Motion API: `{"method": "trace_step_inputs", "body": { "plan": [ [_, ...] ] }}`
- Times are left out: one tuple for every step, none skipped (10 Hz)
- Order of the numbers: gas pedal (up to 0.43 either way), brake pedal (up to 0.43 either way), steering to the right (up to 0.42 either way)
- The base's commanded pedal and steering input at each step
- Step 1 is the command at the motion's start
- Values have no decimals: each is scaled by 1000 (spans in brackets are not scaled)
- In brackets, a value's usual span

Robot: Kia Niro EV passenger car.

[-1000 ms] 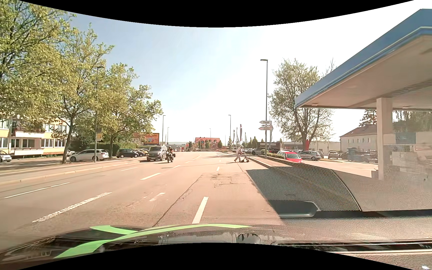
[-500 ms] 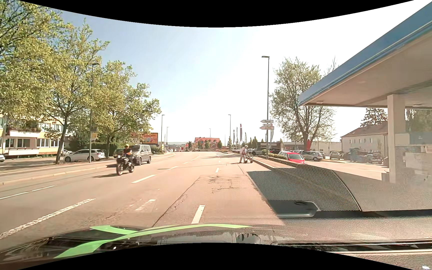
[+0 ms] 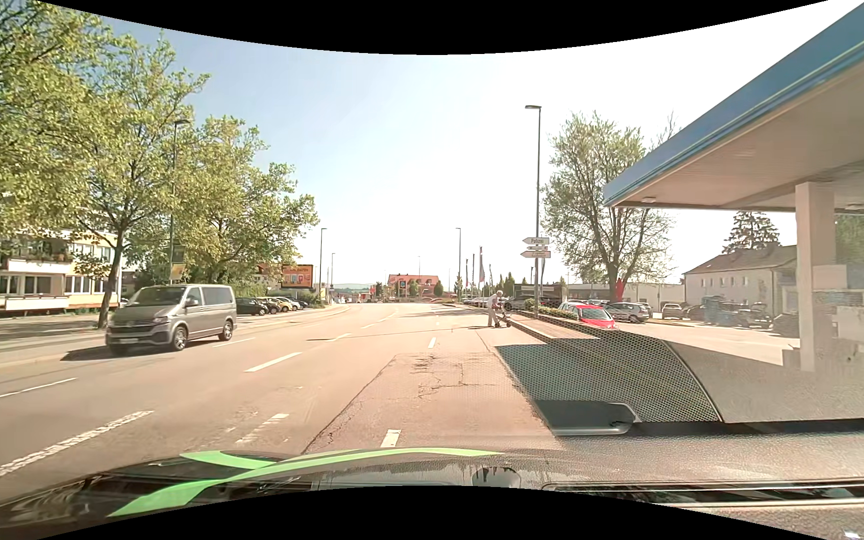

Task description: Follow the waypoints while adhering to traffic rules and regulations

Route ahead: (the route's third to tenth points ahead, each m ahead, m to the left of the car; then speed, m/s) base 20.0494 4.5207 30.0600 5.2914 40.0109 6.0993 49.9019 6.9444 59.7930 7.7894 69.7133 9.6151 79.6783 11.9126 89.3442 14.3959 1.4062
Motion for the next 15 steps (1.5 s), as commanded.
{"method": "trace_step_inputs", "body": {
  "plan": [
    [0, 146, 7],
    [0, 146, 7],
    [0, 140, 7],
    [0, 146, 7],
    [0, 146, 7],
    [0, 146, 7],
    [0, 140, 7],
    [0, 146, 7],
    [0, 140, 7],
    [0, 140, 7],
    [0, 128, 7],
    [0, 122, 7],
    [0, 116, 7],
    [0, 116, 7],
    [0, 122, 7]
  ]
}}
